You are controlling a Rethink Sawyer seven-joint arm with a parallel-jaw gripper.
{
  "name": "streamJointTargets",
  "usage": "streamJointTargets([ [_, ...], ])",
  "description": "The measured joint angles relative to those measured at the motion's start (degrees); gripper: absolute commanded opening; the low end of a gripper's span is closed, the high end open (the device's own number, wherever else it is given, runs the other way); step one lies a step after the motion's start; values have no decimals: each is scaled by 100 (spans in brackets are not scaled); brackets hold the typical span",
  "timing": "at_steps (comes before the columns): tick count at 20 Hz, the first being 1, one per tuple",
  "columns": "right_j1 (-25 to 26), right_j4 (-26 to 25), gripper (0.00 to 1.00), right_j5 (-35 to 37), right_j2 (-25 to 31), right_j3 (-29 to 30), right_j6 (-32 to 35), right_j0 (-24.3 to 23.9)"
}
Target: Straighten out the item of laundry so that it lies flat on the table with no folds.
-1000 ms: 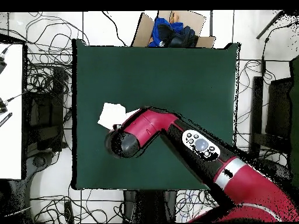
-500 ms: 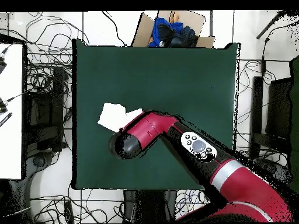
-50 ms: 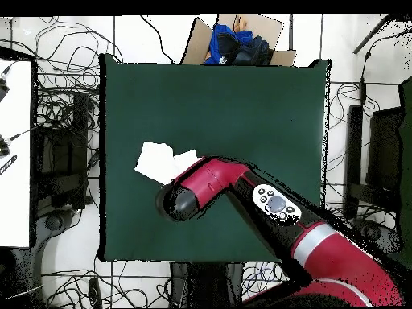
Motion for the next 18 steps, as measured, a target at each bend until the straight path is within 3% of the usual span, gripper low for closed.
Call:
streamJointTargets([
  [1, 0, 0, 100, -10, -29, 0, 0, 3],
  [18, -4, 0, 100, -415, -136, 0, 0, 40],
])
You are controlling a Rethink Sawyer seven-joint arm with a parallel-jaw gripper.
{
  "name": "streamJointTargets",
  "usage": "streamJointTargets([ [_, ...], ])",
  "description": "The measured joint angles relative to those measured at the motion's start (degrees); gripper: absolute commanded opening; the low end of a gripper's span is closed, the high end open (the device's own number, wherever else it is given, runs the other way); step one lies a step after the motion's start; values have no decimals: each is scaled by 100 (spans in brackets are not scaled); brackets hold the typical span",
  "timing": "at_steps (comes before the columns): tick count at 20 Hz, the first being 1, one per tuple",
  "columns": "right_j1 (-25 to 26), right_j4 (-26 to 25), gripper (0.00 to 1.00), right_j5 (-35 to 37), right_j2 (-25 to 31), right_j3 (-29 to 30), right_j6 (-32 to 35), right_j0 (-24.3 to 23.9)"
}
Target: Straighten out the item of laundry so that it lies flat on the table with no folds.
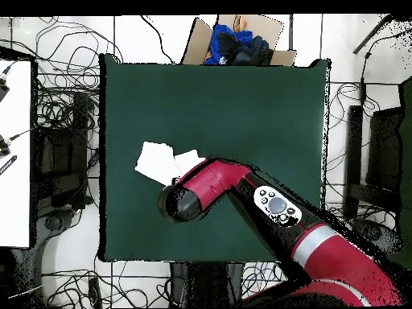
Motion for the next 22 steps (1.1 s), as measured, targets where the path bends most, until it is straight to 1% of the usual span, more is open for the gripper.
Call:
streamJointTargets([
  [4, -33, 1, 100, -210, 2, 1, 0, -20],
  [12, -131, 184, 100, -631, 120, 55, 0, -264],
  [22, -172, 193, 100, -798, 195, 69, 0, -324],
])
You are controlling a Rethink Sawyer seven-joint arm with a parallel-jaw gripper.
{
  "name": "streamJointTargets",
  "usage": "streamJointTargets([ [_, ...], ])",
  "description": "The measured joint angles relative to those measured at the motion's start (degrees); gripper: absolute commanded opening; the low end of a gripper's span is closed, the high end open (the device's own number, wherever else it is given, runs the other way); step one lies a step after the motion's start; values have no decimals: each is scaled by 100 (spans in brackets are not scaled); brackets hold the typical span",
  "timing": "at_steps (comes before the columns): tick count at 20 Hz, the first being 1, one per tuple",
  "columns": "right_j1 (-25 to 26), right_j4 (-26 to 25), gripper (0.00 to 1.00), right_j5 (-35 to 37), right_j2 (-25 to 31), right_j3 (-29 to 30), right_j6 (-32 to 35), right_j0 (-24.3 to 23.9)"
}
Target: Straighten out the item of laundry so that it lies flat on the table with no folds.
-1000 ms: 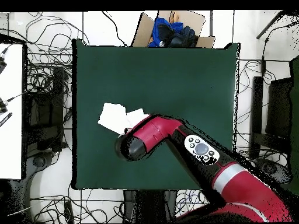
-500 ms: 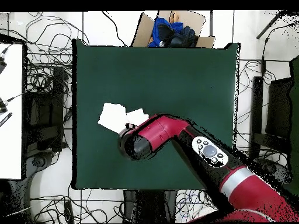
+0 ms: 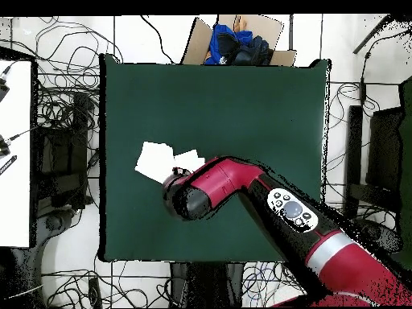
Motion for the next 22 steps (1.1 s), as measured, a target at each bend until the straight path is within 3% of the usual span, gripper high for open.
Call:
streamJointTargets([
  [22, -142, -35, 100, -116, -75, -14, 0, 329],
])
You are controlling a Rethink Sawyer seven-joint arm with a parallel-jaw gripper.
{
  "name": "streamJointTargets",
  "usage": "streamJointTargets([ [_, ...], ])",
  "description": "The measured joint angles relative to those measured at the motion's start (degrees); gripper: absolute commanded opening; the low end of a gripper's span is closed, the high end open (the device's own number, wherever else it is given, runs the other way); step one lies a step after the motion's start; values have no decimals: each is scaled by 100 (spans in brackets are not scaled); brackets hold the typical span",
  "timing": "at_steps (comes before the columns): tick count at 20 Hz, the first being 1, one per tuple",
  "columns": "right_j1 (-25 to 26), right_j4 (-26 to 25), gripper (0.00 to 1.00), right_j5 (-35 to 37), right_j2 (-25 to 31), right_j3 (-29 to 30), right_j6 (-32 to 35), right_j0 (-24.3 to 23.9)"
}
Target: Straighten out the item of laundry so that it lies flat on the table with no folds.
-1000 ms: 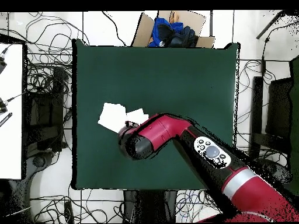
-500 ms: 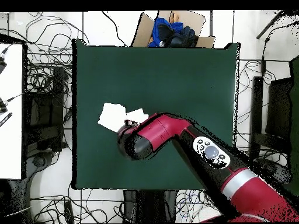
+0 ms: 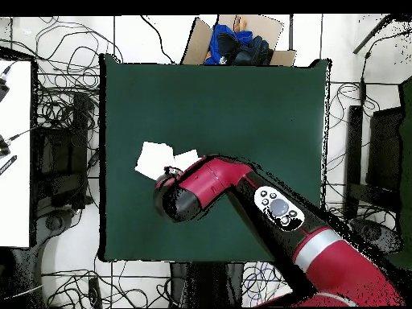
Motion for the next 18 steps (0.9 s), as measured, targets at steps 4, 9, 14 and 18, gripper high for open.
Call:
streamJointTargets([
  [4, 5, -6, 100, 0, -30, 0, 0, 61],
  [9, -1, -7, 100, 0, -107, -2, 0, 128],
  [14, -49, -7, 100, 0, -183, -2, 0, 171],
  [18, -204, -66, 100, -1, -255, -16, 0, 261],
])
